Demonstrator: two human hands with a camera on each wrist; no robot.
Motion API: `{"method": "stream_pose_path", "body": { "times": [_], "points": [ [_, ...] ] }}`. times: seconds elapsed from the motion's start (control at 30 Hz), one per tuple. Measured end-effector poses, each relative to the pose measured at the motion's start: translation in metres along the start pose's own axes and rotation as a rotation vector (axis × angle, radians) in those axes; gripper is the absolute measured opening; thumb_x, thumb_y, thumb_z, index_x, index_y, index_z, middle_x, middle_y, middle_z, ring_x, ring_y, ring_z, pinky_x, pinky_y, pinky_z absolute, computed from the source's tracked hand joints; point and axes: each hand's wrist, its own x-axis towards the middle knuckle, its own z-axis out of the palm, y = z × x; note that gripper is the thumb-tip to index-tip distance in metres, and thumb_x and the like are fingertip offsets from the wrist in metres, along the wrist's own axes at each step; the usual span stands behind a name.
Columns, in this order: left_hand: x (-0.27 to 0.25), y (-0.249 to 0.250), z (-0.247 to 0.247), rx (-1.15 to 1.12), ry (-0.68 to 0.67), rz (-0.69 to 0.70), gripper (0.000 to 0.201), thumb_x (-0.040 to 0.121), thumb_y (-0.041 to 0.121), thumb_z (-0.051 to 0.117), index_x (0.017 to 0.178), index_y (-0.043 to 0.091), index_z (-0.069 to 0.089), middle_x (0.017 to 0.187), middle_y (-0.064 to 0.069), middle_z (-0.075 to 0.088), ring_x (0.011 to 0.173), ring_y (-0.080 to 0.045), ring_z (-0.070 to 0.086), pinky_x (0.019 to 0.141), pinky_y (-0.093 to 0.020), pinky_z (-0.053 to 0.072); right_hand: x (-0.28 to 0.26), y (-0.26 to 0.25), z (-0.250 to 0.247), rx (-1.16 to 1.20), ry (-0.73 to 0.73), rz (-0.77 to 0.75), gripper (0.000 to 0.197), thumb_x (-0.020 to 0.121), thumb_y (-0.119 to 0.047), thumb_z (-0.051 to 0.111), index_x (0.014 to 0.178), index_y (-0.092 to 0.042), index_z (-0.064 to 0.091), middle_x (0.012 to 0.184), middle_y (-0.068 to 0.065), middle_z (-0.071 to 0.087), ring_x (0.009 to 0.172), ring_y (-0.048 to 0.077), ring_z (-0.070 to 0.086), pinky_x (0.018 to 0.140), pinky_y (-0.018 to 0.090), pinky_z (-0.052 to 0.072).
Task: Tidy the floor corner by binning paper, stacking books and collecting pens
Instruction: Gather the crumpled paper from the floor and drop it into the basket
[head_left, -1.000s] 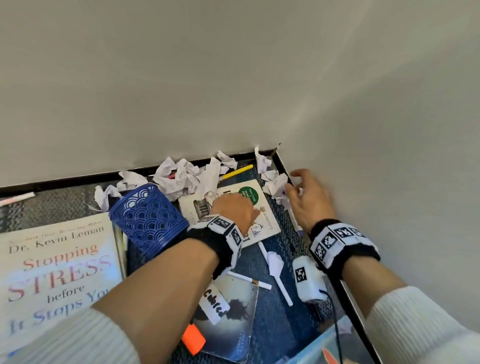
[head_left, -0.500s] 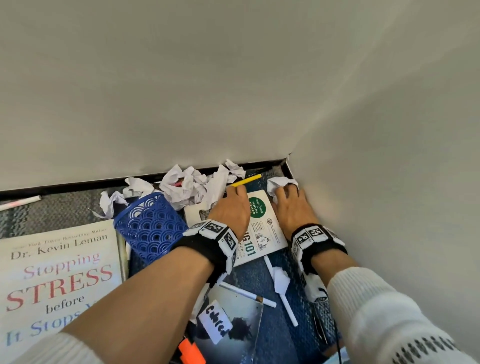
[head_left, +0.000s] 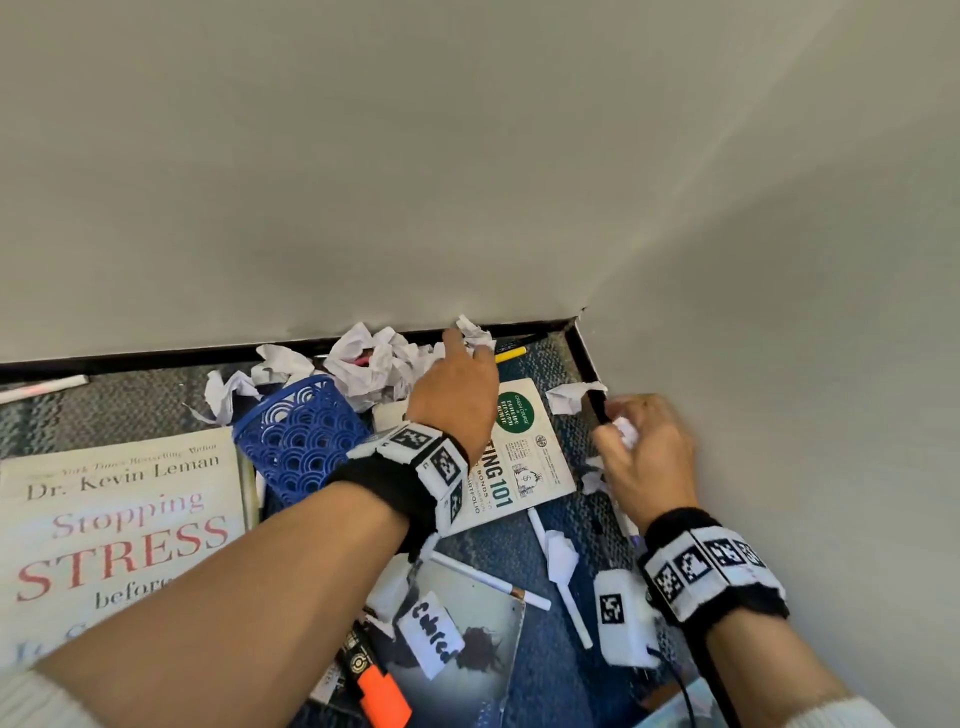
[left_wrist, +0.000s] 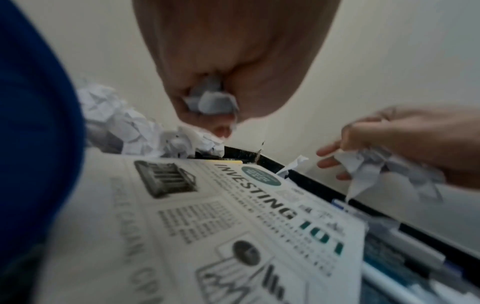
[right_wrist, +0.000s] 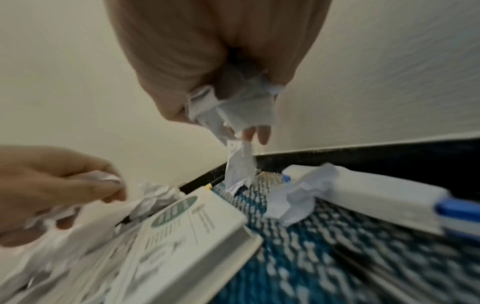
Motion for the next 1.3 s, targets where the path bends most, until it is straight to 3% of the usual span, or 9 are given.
{"method": "stream_pose_path", "body": {
  "times": [0.13,0.27,0.4,0.67,0.83,0.9,1.0,1.13,1.3],
  "points": [
    [0.000,-0.005,0.001,-0.023,0.131,-0.175,0.027,0.100,0.023,0.050,0.120,0.005,0.043,0.129,-0.015,0.035,0.084,-0.022,0.052,0.065,-0.032,0.040,0.026,-0.011,0.005,-0.006,-0.029,-0.055,0.028,0.089,-0.018,0.062,0.116,-0.011,0.059,0.122,0.004,0.059,0.107,0.018,0.060,0.095,0.027,0.046],
    [-0.010,-0.009,0.007,0.132,-0.004,-0.189,0.039,0.096,0.012,0.048,0.130,0.000,0.034,0.137,-0.021,0.035,0.113,-0.029,0.054,0.084,-0.032,0.050,0.051,-0.022,0.022,-0.367,-0.317,-0.265,0.024,0.089,0.000,0.055,0.113,-0.004,0.055,0.154,0.006,0.031,0.123,0.021,0.051,0.101,0.028,0.043],
    [-0.016,-0.020,0.002,0.085,0.015,-0.146,0.038,0.094,0.006,0.048,0.129,0.004,0.033,0.128,-0.015,0.044,0.106,-0.029,0.058,0.079,-0.035,0.050,0.051,-0.021,0.032,-0.429,-0.482,-0.227,0.014,0.092,-0.004,0.053,0.106,-0.004,0.053,0.121,0.016,0.059,0.099,0.030,0.060,0.085,0.039,0.051],
    [-0.015,-0.022,-0.013,-0.175,0.184,-0.123,0.039,0.094,0.007,0.046,0.131,0.007,0.034,0.114,-0.012,0.054,0.090,-0.030,0.060,0.065,-0.034,0.042,0.012,-0.017,-0.001,0.066,-0.016,0.041,0.014,0.087,-0.006,0.059,0.094,-0.012,0.049,0.075,0.003,0.058,0.062,0.022,0.058,0.052,0.027,0.049],
    [-0.029,0.013,-0.017,-0.201,0.214,0.078,0.025,0.094,0.030,0.035,0.094,0.014,0.055,0.086,-0.004,0.060,0.075,-0.023,0.059,0.068,-0.034,0.051,-0.034,0.000,-0.008,0.006,-0.163,0.038,0.046,0.090,-0.014,0.063,0.129,-0.031,0.045,0.091,-0.007,0.055,0.077,0.011,0.057,0.076,0.031,0.052],
    [-0.042,0.028,-0.010,-0.149,0.159,0.149,0.026,0.090,0.038,0.036,0.081,0.017,0.050,0.078,-0.004,0.059,0.072,-0.024,0.058,0.064,-0.032,0.047,-0.038,0.013,0.001,-0.192,-0.238,-0.020,0.060,0.089,-0.019,0.065,0.142,-0.032,0.039,0.103,-0.001,0.047,0.086,0.014,0.052,0.082,0.029,0.045],
    [-0.062,0.040,0.007,-0.041,-0.031,0.211,0.046,0.088,0.055,0.042,0.082,0.014,0.063,0.084,-0.007,0.062,0.081,-0.024,0.058,0.068,-0.033,0.049,-0.043,0.021,0.007,-0.271,-0.277,0.040,0.048,0.090,-0.024,0.061,0.136,-0.019,0.049,0.115,0.007,0.045,0.098,0.026,0.055,0.089,0.036,0.047],
    [-0.081,0.042,0.029,-0.002,-0.225,0.470,0.031,0.089,0.027,0.057,0.108,0.004,0.064,0.116,-0.009,0.046,0.108,-0.024,0.045,0.088,-0.038,0.047,-0.067,0.024,0.009,-0.284,-0.322,0.009,0.029,0.089,-0.019,0.061,0.117,-0.015,0.058,0.113,0.006,0.048,0.092,0.028,0.058,0.083,0.041,0.051],
    [-0.090,0.048,0.048,0.029,-0.377,0.630,0.050,0.083,0.007,0.066,0.128,0.009,0.044,0.122,-0.011,0.042,0.101,-0.031,0.055,0.081,-0.044,0.053,-0.067,0.028,-0.002,-0.173,-0.164,0.058,0.014,0.093,-0.018,0.057,0.103,-0.009,0.062,0.096,0.007,0.060,0.080,0.020,0.053,0.072,0.027,0.040]
  ]
}}
